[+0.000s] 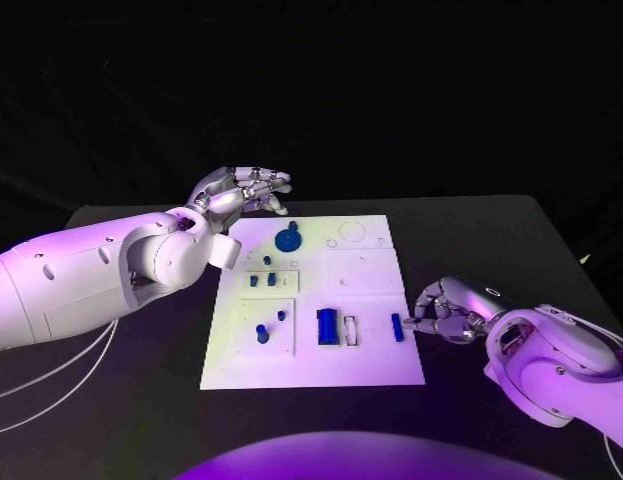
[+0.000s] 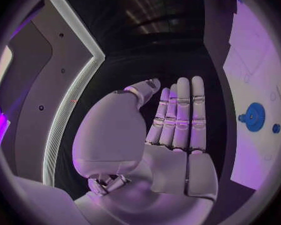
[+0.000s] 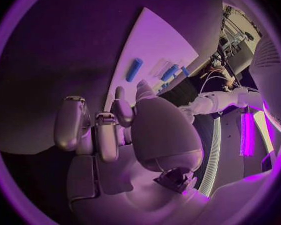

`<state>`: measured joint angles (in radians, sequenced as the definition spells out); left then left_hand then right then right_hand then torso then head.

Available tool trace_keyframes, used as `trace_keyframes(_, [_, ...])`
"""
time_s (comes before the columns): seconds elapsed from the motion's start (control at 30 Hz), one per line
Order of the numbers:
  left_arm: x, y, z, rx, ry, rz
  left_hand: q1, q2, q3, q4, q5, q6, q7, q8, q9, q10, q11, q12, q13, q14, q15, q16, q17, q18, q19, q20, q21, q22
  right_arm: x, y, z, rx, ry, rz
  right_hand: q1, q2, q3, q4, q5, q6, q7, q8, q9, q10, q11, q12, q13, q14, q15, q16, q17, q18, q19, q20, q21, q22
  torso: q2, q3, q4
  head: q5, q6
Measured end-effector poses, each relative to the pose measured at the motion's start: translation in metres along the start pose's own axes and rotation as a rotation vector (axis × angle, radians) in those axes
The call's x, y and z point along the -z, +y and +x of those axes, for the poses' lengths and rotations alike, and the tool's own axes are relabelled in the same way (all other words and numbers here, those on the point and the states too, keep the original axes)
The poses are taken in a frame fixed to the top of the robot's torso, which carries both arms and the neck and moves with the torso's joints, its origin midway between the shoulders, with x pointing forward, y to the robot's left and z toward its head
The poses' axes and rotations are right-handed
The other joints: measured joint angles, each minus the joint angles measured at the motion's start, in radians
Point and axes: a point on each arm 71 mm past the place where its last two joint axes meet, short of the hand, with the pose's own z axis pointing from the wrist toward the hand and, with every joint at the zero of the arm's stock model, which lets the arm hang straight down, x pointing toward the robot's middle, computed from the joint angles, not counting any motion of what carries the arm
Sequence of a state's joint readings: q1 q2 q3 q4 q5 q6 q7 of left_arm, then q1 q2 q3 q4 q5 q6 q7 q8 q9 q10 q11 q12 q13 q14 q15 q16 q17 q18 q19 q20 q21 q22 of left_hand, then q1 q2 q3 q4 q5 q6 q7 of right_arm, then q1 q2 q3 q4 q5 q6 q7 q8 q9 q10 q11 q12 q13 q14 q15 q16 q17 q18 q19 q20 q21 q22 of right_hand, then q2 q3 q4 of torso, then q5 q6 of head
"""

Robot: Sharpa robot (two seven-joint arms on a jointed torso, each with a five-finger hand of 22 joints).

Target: Assemble the parts on the task board

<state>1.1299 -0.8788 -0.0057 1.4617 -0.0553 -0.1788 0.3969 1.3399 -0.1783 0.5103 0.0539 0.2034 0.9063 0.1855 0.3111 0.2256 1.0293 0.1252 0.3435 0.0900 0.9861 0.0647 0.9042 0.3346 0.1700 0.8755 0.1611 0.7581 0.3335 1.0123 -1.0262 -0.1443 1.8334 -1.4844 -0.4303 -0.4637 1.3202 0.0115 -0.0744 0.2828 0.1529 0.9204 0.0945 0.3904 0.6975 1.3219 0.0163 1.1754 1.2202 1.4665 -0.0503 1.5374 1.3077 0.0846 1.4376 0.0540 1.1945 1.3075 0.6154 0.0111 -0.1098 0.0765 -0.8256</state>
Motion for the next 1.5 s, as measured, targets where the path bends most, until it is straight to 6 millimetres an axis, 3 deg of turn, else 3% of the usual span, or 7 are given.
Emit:
trace_keyframes(0.8, [0.0, 0.0, 0.0, 0.0, -0.001, 0.0, 0.0, 0.0, 0.0, 0.0, 0.0, 0.0, 0.0, 0.0, 0.001, 0.0, 0.0, 0.0, 0.0, 0.0, 0.0, 0.0, 0.001, 0.0, 0.0, 0.0, 0.0, -0.001, -0.016, 0.01, 0.016, 0.045, 0.025, -0.006, 0.001, -0.001, -0.004, 0.004, 0.0, 0.003, -0.004, 0.0, -0.001, -0.004, 0.003, -0.006, -0.004, 0.0, 0.0, 0.0, 0.0, 0.0, -0.004, 0.004, -0.01, 0.0, 0.0, -0.0006, -0.0007, 0.007, -0.007])
trace_keyframes(1.17, [0.0, 0.0, 0.0, 0.0, 0.0, 0.0, 0.0, 0.0, 0.0, 0.0, 0.0, 0.0, 0.0, 0.0, 0.001, 0.0, 0.0, 0.0, 0.0, 0.0, 0.0, 0.0, 0.001, 0.0, 0.0, 0.0, 0.0, -0.001, -0.021, 0.016, 0.021, 0.063, 0.038, -0.014, 0.06, -0.01, 0.008, -0.007, -0.002, 0.009, -0.008, 0.0, 0.002, -0.009, 0.002, -0.01, -0.001, 0.0, 0.0, 0.0, 0.0, 0.0, -0.004, 0.004, -0.01, 0.001, 0.0, -0.0001, -0.0006, 0.009, -0.008])
trace_keyframes(1.3, [0.0, 0.0, 0.0, 0.0, 0.0, -0.001, 0.0, 0.0, 0.0, 0.0, 0.0, 0.0, 0.0, 0.0, 0.001, 0.0, 0.0, 0.0, 0.0, 0.0, 0.0, 0.0, 0.001, 0.0, 0.0, 0.0, 0.0, -0.001, -0.022, 0.018, 0.022, 0.072, 0.038, -0.02, 0.123, -0.018, 0.053, -0.023, -0.027, 0.019, -0.015, -0.004, 0.002, -0.012, -0.002, -0.01, 0.007, 0.0, 0.0, 0.0, 0.0, 0.0, -0.004, 0.004, -0.01, 0.0, 0.0, -0.0002, -0.0007, 0.009, -0.009])
trace_keyframes(1.43, [0.0, 0.0, 0.0, 0.0, 0.0, -0.001, 0.0, 0.0, 0.0, 0.0, 0.0, 0.0, 0.0, 0.0, 0.001, 0.0, 0.0, 0.0, 0.0, 0.0, 0.0, 0.0, 0.001, 0.0, 0.0, 0.0, 0.0, -0.001, -0.022, 0.021, 0.022, 0.08, 0.037, -0.031, 0.178, -0.053, 0.157, -0.044, 0.013, 0.034, -0.016, -0.022, 0.002, -0.013, -0.003, -0.008, 0.01, 0.0, -0.011, 0.0, 0.0, 0.0, -0.004, -0.004, -0.01, 0.0, 0.0, -0.0003, -0.0006, 0.009, -0.009])
trace_keyframes(1.5, [0.0, 0.0, 0.0, 0.0, 0.0, -0.001, 0.0, 0.0, 0.0, 0.0, 0.0, 0.0, 0.0, 0.0, 0.001, 0.0, 0.0, 0.0, 0.0, 0.0, 0.0, 0.0, 0.001, 0.0, 0.0, 0.0, 0.0, -0.001, -0.022, 0.023, 0.022, 0.084, 0.035, -0.036, 0.198, -0.073, 0.201, -0.021, 0.029, 0.042, -0.017, -0.023, -0.021, -0.007, -0.008, 0.006, 0.025, 0.002, -0.013, 0.0, 0.0, 0.0, -0.001, -0.007, -0.01, 0.0, 0.0, -0.0002, -0.0006, 0.009, -0.009])
